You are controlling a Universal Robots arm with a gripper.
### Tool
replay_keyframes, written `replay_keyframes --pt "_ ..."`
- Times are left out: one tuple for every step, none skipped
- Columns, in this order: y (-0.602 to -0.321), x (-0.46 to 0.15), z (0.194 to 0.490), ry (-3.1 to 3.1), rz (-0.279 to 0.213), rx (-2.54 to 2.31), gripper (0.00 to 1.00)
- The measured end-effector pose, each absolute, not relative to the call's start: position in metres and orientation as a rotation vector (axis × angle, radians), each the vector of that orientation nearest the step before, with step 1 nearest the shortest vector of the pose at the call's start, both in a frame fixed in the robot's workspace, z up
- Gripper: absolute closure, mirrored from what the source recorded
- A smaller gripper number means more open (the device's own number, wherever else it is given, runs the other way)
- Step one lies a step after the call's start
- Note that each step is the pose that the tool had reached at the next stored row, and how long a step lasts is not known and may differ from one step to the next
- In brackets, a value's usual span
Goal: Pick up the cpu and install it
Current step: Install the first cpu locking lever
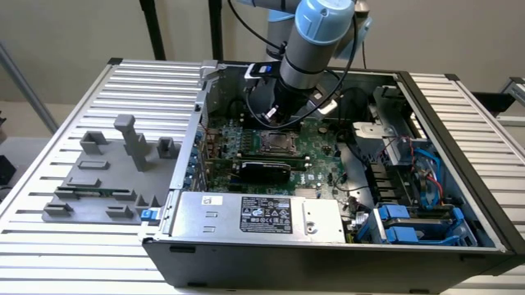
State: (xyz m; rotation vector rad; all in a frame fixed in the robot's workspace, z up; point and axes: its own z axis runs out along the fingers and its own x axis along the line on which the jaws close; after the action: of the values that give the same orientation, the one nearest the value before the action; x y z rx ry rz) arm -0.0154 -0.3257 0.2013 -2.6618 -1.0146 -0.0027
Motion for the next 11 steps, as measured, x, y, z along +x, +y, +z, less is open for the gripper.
replay_keyframes --pt "-0.3257 -0.0154 0.2013 -1.016 -0.002 -2.661 0.89" --pt "-0.3257 -0.0154 0.2012 -1.018 -0.002 -2.661 0.89" --pt "-0.3257 -0.0154 0.2011 -1.019 -0.002 -2.66 0.89" --pt "-0.3257 -0.0155 0.2011 -1.02 -0.002 -2.66 0.89" --pt "-0.3257 -0.0155 0.2011 -1.021 -0.002 -2.659 0.89" --pt "-0.3257 -0.0155 0.201 -1.022 -0.002 -2.659 0.89" --pt "-0.3257 -0.0155 0.201 -1.023 -0.002 -2.659 0.89" --pt "-0.3257 -0.0155 0.2009 -1.024 -0.002 -2.658 0.89" --pt "-0.3257 -0.0155 0.2009 -1.024 -0.001 -2.658 0.89" --pt "-0.3257 -0.0156 0.2008 -1.025 -0.001 -2.658 0.89" --pt "-0.3257 -0.0156 0.2007 -1.025 -0.001 -2.658 0.89"
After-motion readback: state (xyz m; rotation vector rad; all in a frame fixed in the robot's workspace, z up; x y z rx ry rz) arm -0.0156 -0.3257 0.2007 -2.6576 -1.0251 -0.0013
